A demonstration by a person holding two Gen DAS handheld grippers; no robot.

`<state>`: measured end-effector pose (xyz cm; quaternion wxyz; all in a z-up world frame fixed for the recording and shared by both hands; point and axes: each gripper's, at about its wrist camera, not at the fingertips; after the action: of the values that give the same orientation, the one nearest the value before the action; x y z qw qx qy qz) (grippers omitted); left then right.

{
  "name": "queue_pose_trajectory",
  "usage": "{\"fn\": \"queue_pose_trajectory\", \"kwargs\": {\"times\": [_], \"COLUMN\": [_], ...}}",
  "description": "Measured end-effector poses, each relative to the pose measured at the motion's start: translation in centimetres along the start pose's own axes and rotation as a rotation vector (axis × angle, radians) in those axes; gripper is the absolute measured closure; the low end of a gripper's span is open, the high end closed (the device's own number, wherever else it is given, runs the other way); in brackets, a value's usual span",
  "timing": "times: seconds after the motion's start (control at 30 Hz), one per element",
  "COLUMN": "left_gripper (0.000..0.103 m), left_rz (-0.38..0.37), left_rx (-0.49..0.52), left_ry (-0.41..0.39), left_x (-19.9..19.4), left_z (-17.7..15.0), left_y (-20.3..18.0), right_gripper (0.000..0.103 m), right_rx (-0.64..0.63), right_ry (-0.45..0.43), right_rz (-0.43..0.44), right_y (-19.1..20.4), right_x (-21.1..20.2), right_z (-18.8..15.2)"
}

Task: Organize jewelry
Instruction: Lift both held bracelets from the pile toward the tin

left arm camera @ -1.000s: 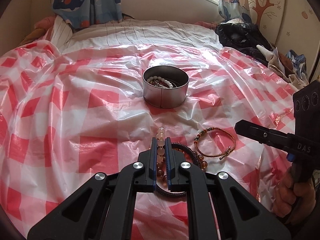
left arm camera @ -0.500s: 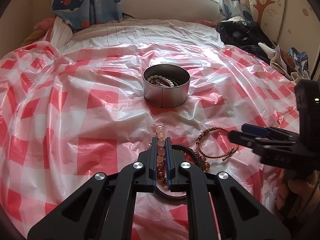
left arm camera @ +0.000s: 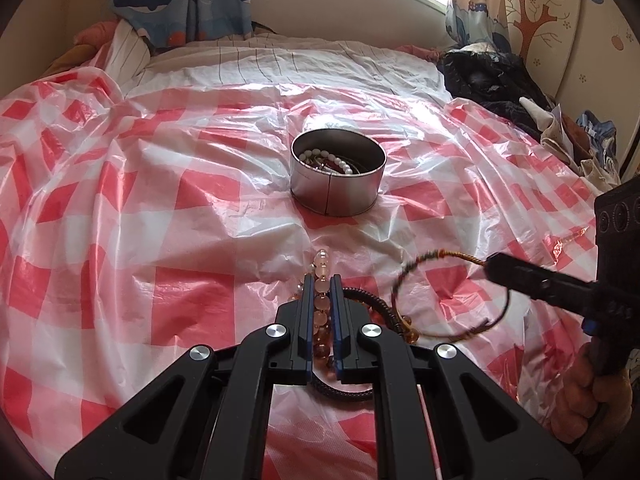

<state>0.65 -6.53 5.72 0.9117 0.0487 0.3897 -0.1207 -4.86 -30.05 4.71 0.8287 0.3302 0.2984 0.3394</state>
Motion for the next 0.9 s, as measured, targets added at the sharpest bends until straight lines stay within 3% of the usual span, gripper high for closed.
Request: {"fn": "queue_pose_trajectory", "kwargs": {"times": [0.43,0.9], "left_gripper": [0.096,0.096], "left_rz": [0.010,0.059], "left_rx": [-0.003,0.044], "left_ry": [-0.067,-0.091], "left_x": [-1.1,-1.5], "left_z": [0.6,0.7], "left_y": [0.2,-0.8], "right_gripper": [0.099,0.099], "right_rx": [0.075,0.077], "right_ry": [-0.062,-0.076], "right_rz": [0.137,0.118], "right_y": [-0.8,-1.1], "right_x": [-0.8,-0.9], "right_z": [0.2,0.3]}}
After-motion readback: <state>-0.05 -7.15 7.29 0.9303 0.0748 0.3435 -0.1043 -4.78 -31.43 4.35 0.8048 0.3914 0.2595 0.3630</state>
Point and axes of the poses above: each gripper's, at about its wrist camera, not at the fingertips, and x roughly the way its jaws point, y to its left, z to its top, and after that the axes turned 12 degrees about z, right-handed
